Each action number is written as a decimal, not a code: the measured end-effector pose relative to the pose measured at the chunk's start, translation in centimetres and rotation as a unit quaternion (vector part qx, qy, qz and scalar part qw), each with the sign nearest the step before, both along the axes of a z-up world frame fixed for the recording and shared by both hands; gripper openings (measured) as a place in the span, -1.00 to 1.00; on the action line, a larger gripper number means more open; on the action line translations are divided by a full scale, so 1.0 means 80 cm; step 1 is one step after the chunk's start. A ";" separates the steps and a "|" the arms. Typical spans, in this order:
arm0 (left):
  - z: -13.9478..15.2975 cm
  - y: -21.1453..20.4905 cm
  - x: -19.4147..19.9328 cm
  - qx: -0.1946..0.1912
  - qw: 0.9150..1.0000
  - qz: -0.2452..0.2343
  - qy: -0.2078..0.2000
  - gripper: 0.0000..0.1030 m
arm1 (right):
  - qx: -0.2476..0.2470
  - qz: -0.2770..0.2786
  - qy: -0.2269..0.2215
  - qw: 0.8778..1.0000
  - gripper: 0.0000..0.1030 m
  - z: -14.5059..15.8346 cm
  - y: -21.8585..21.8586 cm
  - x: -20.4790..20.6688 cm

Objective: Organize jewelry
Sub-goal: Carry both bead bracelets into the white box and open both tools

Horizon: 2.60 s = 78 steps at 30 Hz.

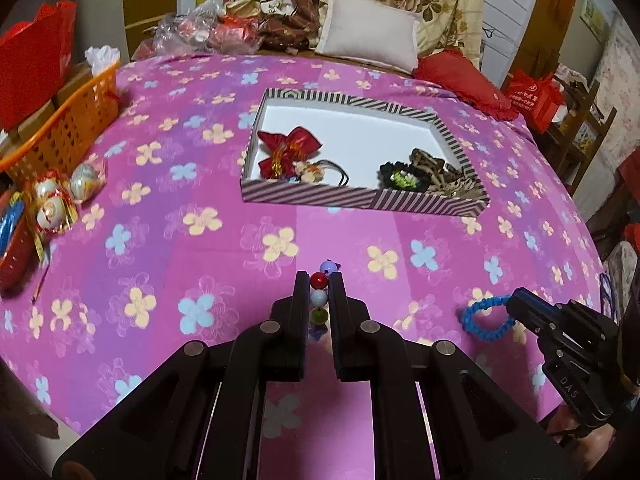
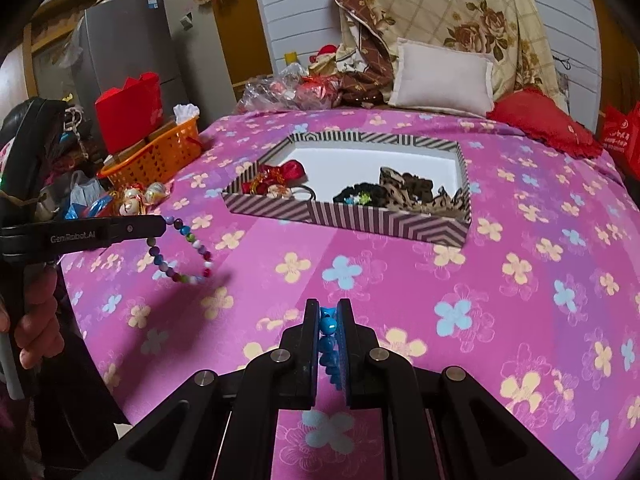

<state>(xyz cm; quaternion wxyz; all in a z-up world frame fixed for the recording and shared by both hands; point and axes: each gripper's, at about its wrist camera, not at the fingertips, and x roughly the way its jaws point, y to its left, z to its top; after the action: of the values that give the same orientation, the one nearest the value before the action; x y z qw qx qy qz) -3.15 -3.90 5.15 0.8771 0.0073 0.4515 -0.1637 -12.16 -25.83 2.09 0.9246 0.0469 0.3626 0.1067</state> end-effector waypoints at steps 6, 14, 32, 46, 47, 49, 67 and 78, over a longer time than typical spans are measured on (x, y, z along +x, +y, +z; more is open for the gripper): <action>0.011 -0.013 0.006 0.003 1.000 -0.004 -0.008 -0.84 | -0.011 0.006 -0.012 1.000 -0.85 0.018 0.001 0.008; 0.018 -0.031 0.025 0.013 1.000 -0.005 -0.014 -0.84 | -0.024 0.013 -0.026 0.999 -0.85 0.041 0.004 0.034; 0.034 -0.068 0.095 0.039 0.999 -0.001 -0.037 -0.84 | -0.029 0.016 -0.030 0.999 -0.85 0.061 0.001 0.120; 0.022 -0.081 0.166 0.032 0.999 0.018 -0.014 -0.85 | 0.000 0.026 -0.015 1.000 -0.85 0.061 0.007 0.203; 0.019 -0.082 0.171 0.029 0.999 0.019 -0.011 -0.85 | 0.004 0.028 -0.013 1.000 -0.84 0.059 0.010 0.208; 0.011 -0.085 0.183 0.019 1.000 0.021 0.003 -0.85 | 0.018 0.029 -0.004 0.999 -0.84 0.051 0.012 0.220; -0.074 -0.078 0.214 0.043 0.996 0.048 0.061 -0.85 | 0.004 -0.026 0.072 0.997 -0.84 -0.041 -0.016 0.259; -0.060 -0.072 0.183 0.055 0.997 0.057 0.019 -0.19 | 0.016 -0.041 0.049 0.998 -0.41 -0.023 -0.021 0.219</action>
<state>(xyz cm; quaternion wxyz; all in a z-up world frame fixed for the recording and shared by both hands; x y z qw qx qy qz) 11.49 -9.63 0.37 0.8744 0.0267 0.4763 -0.0884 5.33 -27.50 0.24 0.9082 0.0819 0.4039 0.0723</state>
